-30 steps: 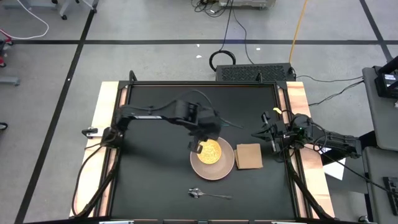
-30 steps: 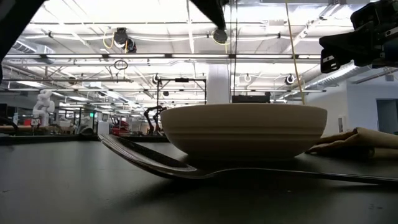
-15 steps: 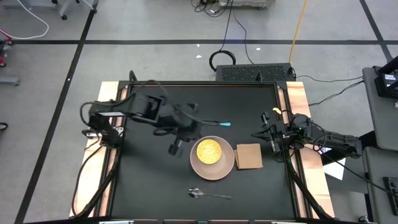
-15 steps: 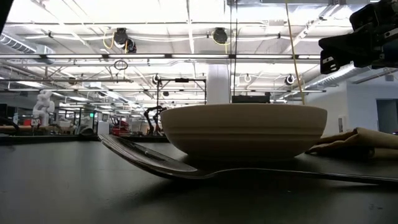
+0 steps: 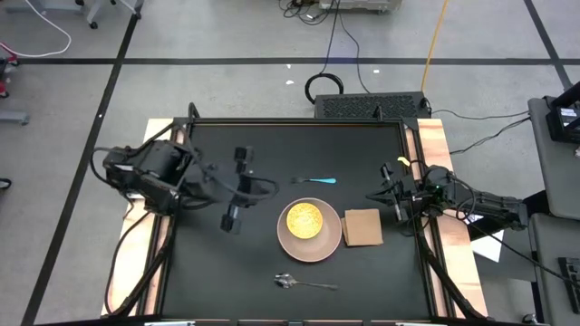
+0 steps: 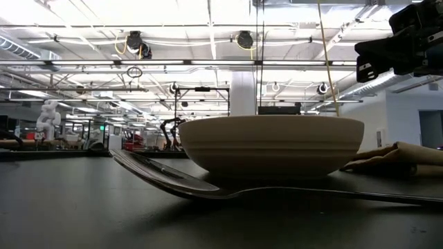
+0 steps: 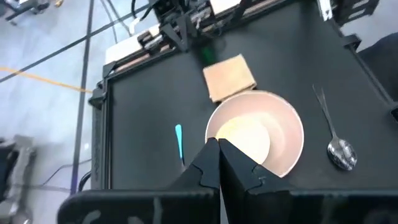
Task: Set table place
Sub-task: Adjust the blue fork
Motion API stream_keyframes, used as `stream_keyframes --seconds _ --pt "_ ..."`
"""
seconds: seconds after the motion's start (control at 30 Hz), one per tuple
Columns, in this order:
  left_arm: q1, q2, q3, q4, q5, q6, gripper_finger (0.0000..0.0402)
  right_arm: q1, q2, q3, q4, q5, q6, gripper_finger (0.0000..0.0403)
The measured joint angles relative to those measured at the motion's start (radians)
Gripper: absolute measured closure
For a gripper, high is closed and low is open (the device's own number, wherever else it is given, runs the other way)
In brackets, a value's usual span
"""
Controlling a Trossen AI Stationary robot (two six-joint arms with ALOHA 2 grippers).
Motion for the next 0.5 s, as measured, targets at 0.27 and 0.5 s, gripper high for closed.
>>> stream_keyframes --seconds 0.27,0.5 --pt "-0.076 -0.049 0.0 -0.018 -0.1 -0.033 0.0401 0.0 0.0 0.0 0.001 0.0 0.0 0.0403" --pt "-0.105 -0.067 0.0 -0.04 -0.138 -0.045 0.0401 0.0 0.0 0.0 0.001 0.0 0.0 0.0403"
